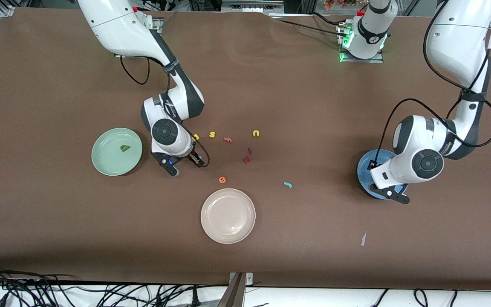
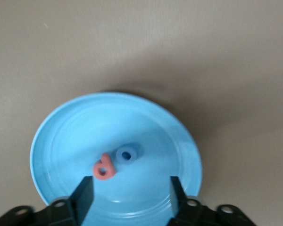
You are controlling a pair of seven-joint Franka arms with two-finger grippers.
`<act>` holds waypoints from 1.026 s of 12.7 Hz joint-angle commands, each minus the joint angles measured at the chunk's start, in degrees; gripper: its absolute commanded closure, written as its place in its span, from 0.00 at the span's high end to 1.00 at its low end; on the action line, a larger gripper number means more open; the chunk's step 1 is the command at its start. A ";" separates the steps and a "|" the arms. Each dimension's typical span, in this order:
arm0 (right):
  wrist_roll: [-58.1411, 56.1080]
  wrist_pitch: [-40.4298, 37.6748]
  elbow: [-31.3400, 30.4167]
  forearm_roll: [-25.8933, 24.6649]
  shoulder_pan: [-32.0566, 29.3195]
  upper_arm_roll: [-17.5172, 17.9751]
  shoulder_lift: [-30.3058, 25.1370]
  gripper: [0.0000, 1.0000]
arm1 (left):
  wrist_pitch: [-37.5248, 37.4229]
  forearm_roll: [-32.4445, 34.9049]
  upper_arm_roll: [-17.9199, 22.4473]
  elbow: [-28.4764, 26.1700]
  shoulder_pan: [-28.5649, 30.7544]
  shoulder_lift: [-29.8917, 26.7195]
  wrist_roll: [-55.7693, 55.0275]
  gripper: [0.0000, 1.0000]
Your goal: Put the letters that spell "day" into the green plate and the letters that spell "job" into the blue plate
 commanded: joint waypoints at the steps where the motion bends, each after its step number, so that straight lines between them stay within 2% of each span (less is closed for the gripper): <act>1: 2.97 2.55 0.97 1.50 1.01 -0.20 1.56 0.98 | -0.72 -7.99 -0.54 4.72 -1.79 1.33 -9.23 1.00; 3: 3.85 2.82 1.06 1.50 1.10 -0.29 1.65 0.86 | -0.72 -9.24 -0.54 7.18 -4.77 3.26 -19.50 1.00; 5: 3.68 2.91 0.97 1.23 1.10 -0.38 2.18 0.59 | -0.72 -9.68 -0.54 11.31 -9.16 6.77 -33.20 1.00; 6: 3.68 3.43 0.97 1.23 1.10 -0.38 2.53 0.52 | -0.63 -9.68 -0.54 13.16 -11.09 8.44 -40.06 1.00; 7: 3.77 3.44 0.97 1.23 1.10 -0.38 2.53 0.49 | -0.63 -9.60 -0.54 15.52 -12.50 10.20 -45.69 1.00; 10: 3.50 3.44 1.06 1.23 1.10 -0.38 2.45 0.26 | -0.10 -9.68 -0.54 20.02 -16.37 13.99 -59.50 1.00; 11: 3.07 3.18 1.06 1.23 1.01 -0.38 2.36 0.22 | -0.10 -9.60 -0.54 21.60 -17.34 15.30 -63.55 1.00; 13: 1.23 2.74 1.32 1.15 0.75 -0.64 1.75 0.20 | -0.10 -9.60 -0.54 24.85 -19.10 17.94 -70.15 1.00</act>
